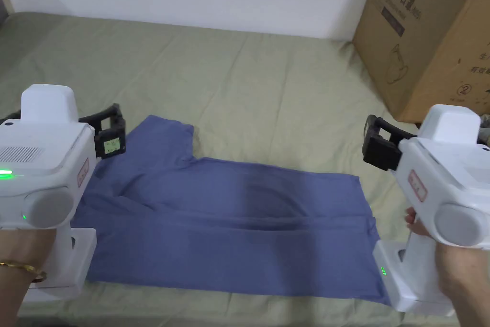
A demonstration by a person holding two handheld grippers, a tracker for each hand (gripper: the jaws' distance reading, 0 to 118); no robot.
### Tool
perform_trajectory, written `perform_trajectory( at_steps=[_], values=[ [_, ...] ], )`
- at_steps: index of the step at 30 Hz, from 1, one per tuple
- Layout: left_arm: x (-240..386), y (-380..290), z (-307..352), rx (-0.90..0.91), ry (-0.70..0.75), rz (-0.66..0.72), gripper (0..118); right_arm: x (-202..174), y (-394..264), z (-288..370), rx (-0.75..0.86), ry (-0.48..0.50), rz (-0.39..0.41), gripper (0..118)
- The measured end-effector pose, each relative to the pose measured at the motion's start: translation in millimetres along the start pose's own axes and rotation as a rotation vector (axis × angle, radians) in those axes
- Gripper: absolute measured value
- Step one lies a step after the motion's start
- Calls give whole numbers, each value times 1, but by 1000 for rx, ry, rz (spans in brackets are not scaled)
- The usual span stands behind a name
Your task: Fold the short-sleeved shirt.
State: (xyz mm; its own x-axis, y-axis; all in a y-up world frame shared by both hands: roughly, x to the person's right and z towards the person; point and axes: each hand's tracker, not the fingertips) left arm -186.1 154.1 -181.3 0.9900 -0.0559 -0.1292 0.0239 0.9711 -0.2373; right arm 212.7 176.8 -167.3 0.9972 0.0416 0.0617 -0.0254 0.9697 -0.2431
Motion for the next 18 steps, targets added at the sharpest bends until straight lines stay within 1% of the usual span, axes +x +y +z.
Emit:
perform_trajectory(
  at_steps=[1, 2, 4, 5, 7, 14, 17, 18],
  values=[
    [2, 0, -1, 1, 0, 3, 18, -1, -1, -4, -7, 9, -13, 7],
    [3, 0, -3, 0, 4, 2, 13, -3, -1, -6, -11, 14, -25, 4],
    [3, 1, -6, -4, 1, 5, 6, -7, -2, -9, -6, 1, -24, 2],
    [2, 2, -8, -5, -9, 14, 0, -5, -2, -14, -9, 10, -24, 1],
    [1, 4, -16, -24, -41, 21, 0, -5, -2, -17, -12, 31, -27, 0],
    [-3, 22, -75, -140, -80, 55, 0, -9, 3, -35, -30, 45, -21, 0],
    [-10, 36, -121, -280, -118, 61, 0, -11, 4, -44, -34, 51, -23, 0],
    [-10, 39, -140, -342, -142, 70, 2, -11, 4, -48, -38, 54, -25, 0]
  ],
)
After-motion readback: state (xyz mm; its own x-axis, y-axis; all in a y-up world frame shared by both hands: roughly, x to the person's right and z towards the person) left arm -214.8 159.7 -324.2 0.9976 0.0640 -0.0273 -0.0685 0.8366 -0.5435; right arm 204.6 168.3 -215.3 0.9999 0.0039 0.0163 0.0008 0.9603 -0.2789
